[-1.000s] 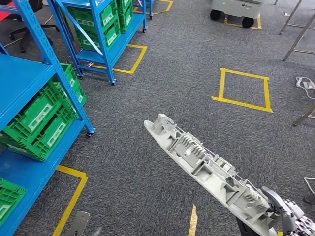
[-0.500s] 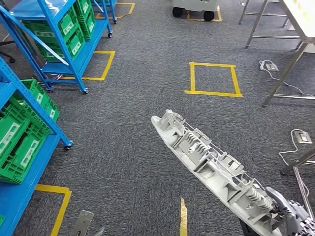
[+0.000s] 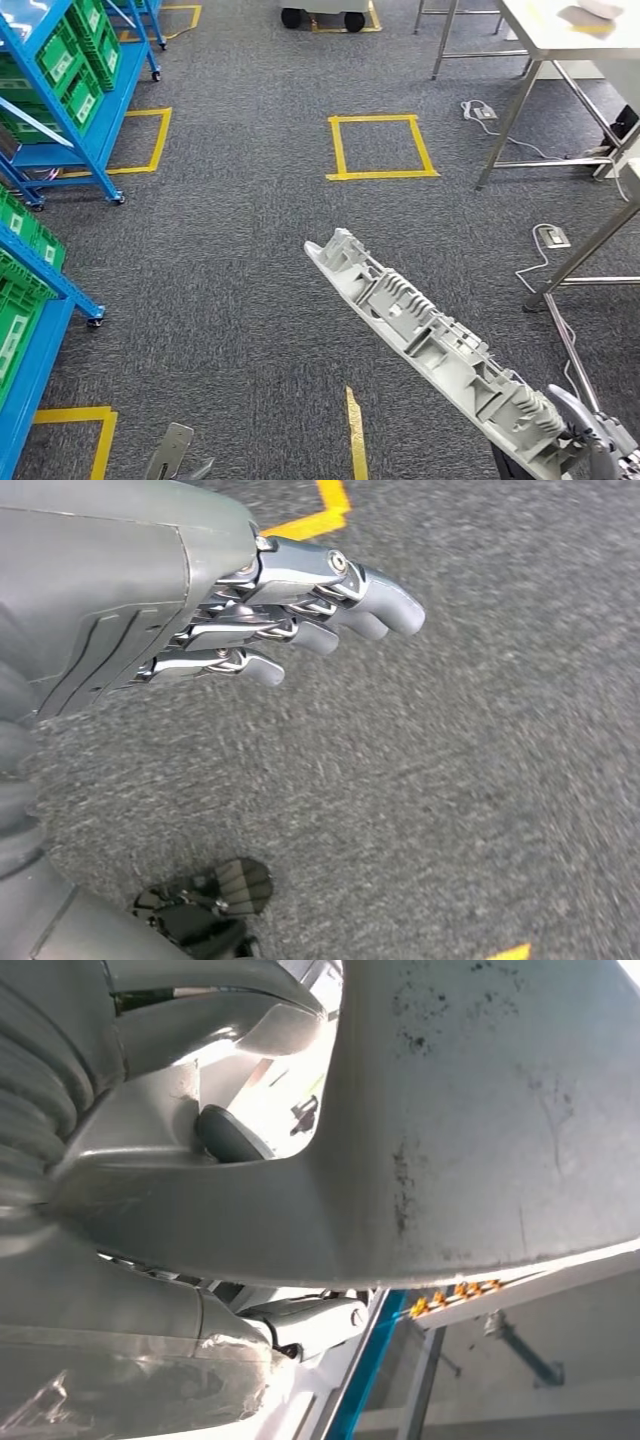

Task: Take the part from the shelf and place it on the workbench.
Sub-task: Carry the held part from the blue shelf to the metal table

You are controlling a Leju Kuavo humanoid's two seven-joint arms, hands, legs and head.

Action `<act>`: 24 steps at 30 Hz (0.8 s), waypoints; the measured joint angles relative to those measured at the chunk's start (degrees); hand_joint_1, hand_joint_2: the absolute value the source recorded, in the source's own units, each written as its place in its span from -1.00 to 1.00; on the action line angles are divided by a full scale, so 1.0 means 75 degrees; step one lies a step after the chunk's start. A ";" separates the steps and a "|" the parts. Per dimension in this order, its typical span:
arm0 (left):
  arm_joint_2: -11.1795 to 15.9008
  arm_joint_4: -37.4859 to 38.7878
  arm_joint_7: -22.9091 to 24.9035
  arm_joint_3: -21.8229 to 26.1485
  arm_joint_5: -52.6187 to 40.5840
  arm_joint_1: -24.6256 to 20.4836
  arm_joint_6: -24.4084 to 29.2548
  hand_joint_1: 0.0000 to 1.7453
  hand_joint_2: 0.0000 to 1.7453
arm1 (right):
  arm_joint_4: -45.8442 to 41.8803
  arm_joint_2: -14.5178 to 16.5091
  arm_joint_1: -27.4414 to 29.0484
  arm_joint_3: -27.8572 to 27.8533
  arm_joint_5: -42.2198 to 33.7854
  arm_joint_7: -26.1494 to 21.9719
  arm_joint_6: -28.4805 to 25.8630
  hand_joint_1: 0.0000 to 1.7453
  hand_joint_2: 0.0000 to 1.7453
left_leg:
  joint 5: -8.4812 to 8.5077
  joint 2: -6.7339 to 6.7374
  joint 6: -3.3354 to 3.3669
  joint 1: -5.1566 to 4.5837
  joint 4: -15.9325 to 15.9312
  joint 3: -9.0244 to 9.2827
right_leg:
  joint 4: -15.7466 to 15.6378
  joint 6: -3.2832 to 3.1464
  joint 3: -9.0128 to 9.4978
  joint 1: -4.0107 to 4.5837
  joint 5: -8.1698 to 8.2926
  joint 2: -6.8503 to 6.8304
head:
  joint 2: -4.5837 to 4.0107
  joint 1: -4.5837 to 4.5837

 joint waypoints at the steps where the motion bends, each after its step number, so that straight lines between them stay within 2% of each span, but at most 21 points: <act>1: -0.0002 0.0000 -0.0001 -0.0014 -0.0001 -0.0004 0.0003 -1.00 1.00 | -0.0009 0.0002 -0.0004 -0.0006 0.0000 0.0000 0.0000 1.00 1.00 | -0.0010 0.0062 -0.0044 -0.0019 0.0009 0.0011 | -0.0224 -0.0043 0.0125 0.0021 0.0033 -0.0083 | 0.0000 -0.0002; 2: -0.0004 -0.0001 -0.0003 -0.0030 -0.0002 -0.0009 0.0006 -1.00 1.00 | -0.0016 0.0009 -0.0005 -0.0012 0.0000 0.0000 0.0001 1.00 1.00 | -0.0014 0.0131 -0.0091 -0.0032 0.0016 0.0017 | -0.0284 -0.0093 0.0139 0.0046 0.0011 -0.0075 | 0.0000 -0.0004; 4: -0.0020 -0.0002 -0.0006 -0.0073 -0.0007 -0.0040 0.0015 -1.00 1.00 | -0.0031 0.0032 0.0012 -0.0028 0.0000 -0.0003 0.0001 1.00 1.00 | -0.0045 0.0215 -0.0187 -0.0016 0.0033 0.0039 | -0.0289 -0.0207 0.0103 0.0041 0.0035 0.0095 | 0.0000 -0.0007; 6: -0.0036 -0.0003 -0.0012 -0.0113 -0.0018 -0.0078 0.0040 -1.00 1.00 | -0.0047 0.0063 0.0012 -0.0049 0.0000 -0.0018 0.0000 1.00 1.00 | -0.0295 -0.0034 -0.0265 0.0015 0.0343 -0.0062 | -0.0323 -0.0325 0.0121 0.0017 0.0065 0.0240 | 0.0000 -0.0034; 8: -0.0041 -0.0001 -0.0014 -0.0132 -0.0027 -0.0080 0.0063 -1.00 1.00 | -0.0052 0.0079 -0.0013 -0.0066 -0.0002 -0.0045 -0.0001 1.00 1.00 | -0.0780 -0.0411 -0.0287 0.0028 0.1246 -0.0465 | -0.0332 -0.0410 0.0149 0.0018 0.0086 0.0395 | 0.0000 -0.0077; 9: -0.0042 -0.0001 -0.0005 -0.0138 -0.0028 -0.0072 0.0068 -1.00 1.00 | -0.0052 0.0081 -0.0025 -0.0072 -0.0004 -0.0056 -0.0001 1.00 1.00 | -0.0979 -0.0501 -0.0284 0.0028 0.1762 -0.0719 | -0.0330 -0.0432 0.0150 0.0032 0.0088 0.0488 | 0.0000 -0.0090; 10: -0.0044 0.0000 0.0007 -0.0142 -0.0028 -0.0067 0.0071 -1.00 1.00 | -0.0052 0.0082 -0.0032 -0.0076 -0.0006 -0.0062 -0.0001 1.00 1.00 | -0.1050 -0.0544 -0.0276 0.0026 0.2123 -0.0915 | -0.0327 -0.0446 0.0157 0.0050 0.0087 0.0590 | 0.0000 -0.0090; 11: -0.0047 0.0000 0.0021 -0.0146 -0.0028 -0.0069 0.0074 -1.00 1.00 | -0.0052 0.0082 -0.0036 -0.0079 -0.0007 -0.0066 -0.0001 1.00 1.00 | -0.0963 -0.0567 -0.0258 0.0024 0.2235 -0.1007 | -0.0325 -0.0455 0.0170 0.0068 0.0083 0.0697 | 0.0000 -0.0094; 12: -0.0050 0.0000 0.0034 -0.0154 -0.0028 -0.0078 0.0076 -1.00 1.00 | -0.0052 0.0082 -0.0040 -0.0081 -0.0008 -0.0068 -0.0001 1.00 1.00 | -0.0717 -0.0596 -0.0227 0.0021 0.2038 -0.0961 | -0.0324 -0.0457 0.0191 0.0084 0.0077 0.0810 | 0.0000 -0.0093; 13: -0.0052 -0.0001 0.0041 -0.0164 -0.0028 -0.0088 0.0076 -1.00 1.00 | -0.0052 0.0083 -0.0042 -0.0082 -0.0009 -0.0071 -0.0001 1.00 1.00 | -0.0384 -0.0663 -0.0183 0.0016 0.1614 -0.0811 | -0.0323 -0.0456 0.0215 0.0096 0.0069 0.0920 | 0.0000 -0.0093; 14: -0.0048 -0.0001 0.0047 -0.0176 -0.0028 -0.0095 0.0076 -1.00 1.00 | -0.0052 0.0084 -0.0046 -0.0082 -0.0009 -0.0073 -0.0001 1.00 1.00 | -0.0086 -0.0821 -0.0124 0.0011 0.1123 -0.0622 | -0.0321 -0.0450 0.0232 0.0105 0.0059 0.1021 | 0.0000 -0.0093; 15: -0.0042 -0.0002 0.0054 -0.0186 -0.0027 -0.0098 0.0076 -1.00 1.00 | -0.0051 0.0085 -0.0048 -0.0084 -0.0009 -0.0077 0.0000 1.00 1.00 | 0.0112 -0.0972 -0.0072 0.0013 0.0669 -0.0446 | -0.0305 -0.0431 0.0231 0.0112 0.0045 0.1124 | 0.0000 -0.0087; 17: -0.0032 -0.0003 0.0076 -0.0204 -0.0019 -0.0109 0.0080 -1.00 1.00 | -0.0051 0.0087 -0.0050 -0.0089 -0.0009 -0.0082 0.0001 1.00 1.00 | 0.0142 -0.1151 -0.0016 0.0001 0.0185 -0.0262 | -0.0247 -0.0353 0.0161 0.0099 0.0055 0.1279 | 0.0000 -0.0093; 19: -0.0053 -0.0004 0.0092 -0.0223 -0.0001 -0.0123 0.0087 -1.00 1.00 | -0.0052 0.0092 -0.0042 -0.0095 -0.0009 -0.0085 0.0001 1.00 1.00 | 0.0070 -0.1025 0.0020 0.0004 0.0019 -0.0178 | -0.0154 -0.0253 0.0064 0.0083 0.0115 0.1334 | 0.0000 -0.0108; 20: -0.0064 -0.0007 0.0097 -0.0236 0.0016 -0.0127 0.0091 -1.00 1.00 | -0.0053 0.0095 -0.0043 -0.0098 -0.0008 -0.0085 0.0001 1.00 1.00 | 0.0067 -0.0955 0.0053 0.0015 -0.0029 -0.0130 | -0.0064 -0.0205 0.0017 0.0091 0.0101 0.1233 | 0.0000 -0.0093; 21: -0.0074 -0.0011 0.0101 -0.0248 0.0026 -0.0127 0.0092 -1.00 1.00 | -0.0053 0.0098 -0.0054 -0.0102 -0.0007 -0.0087 0.0000 1.00 1.00 | 0.0060 -0.0878 0.0079 0.0032 -0.0058 -0.0072 | 0.0104 -0.0172 -0.0077 0.0099 -0.0001 0.1064 | 0.0000 -0.0059; 23: -0.0079 -0.0017 0.0107 -0.0265 0.0036 -0.0112 0.0091 -1.00 1.00 | -0.0053 0.0099 -0.0075 -0.0111 -0.0006 -0.0099 -0.0001 1.00 1.00 | 0.0024 -0.0709 0.0107 0.0041 -0.0075 0.0003 | 0.0853 -0.0107 -0.0491 0.0086 -0.0400 0.0681 | 0.0000 0.0010; 24: -0.0079 -0.0017 0.0109 -0.0268 0.0033 -0.0099 0.0090 -1.00 1.00 | -0.0052 0.0099 -0.0079 -0.0113 -0.0006 -0.0104 -0.0001 1.00 1.00 | -0.0009 -0.0610 0.0107 0.0041 -0.0075 0.0028 | 0.1342 -0.0069 -0.0784 0.0058 -0.0597 0.0578 | 0.0000 0.0031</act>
